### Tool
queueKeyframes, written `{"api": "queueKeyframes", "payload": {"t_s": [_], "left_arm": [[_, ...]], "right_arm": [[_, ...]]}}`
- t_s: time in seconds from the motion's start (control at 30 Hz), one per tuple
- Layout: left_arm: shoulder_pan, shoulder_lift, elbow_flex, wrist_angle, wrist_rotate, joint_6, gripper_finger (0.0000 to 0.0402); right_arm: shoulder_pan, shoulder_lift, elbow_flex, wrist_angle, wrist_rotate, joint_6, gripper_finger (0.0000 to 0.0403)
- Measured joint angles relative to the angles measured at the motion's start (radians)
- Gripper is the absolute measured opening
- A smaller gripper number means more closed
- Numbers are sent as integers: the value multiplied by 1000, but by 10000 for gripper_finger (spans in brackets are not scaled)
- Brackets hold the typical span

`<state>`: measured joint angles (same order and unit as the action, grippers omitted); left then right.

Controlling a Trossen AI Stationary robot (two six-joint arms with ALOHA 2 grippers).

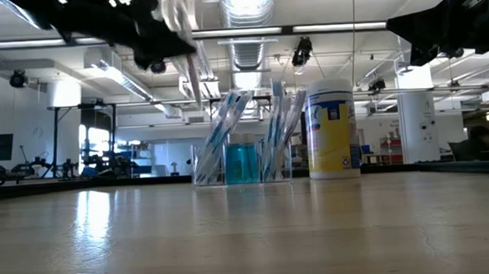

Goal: Pick & Place toothbrushing station
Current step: Put the orange toothbrush into the left section of the transparent organizer

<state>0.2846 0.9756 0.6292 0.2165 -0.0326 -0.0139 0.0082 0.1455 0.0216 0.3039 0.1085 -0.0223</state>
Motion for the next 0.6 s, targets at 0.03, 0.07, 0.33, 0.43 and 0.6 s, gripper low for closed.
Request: {"api": "queueKeyframes", "payload": {"t_s": [0.03, 0.07, 0.33, 0.43, 0.6], "left_arm": [[5, 45, 0, -11, 5, -2, 25], [8, 81, 1, -4, 11, -3, 24], [48, 288, 12, 126, 13, -5, 24], [65, 325, 19, 141, 5, -6, 24], [74, 378, 16, 135, 7, -11, 24]], "right_arm": [[0, 0, 0, 0, 0, 0, 8], [0, 0, 0, 0, 0, 0, 8], [0, 15, 0, 0, 0, -3, 8], [0, 15, 0, -1, 0, 0, 8], [0, 14, 0, 0, -1, 1, 8]]}}
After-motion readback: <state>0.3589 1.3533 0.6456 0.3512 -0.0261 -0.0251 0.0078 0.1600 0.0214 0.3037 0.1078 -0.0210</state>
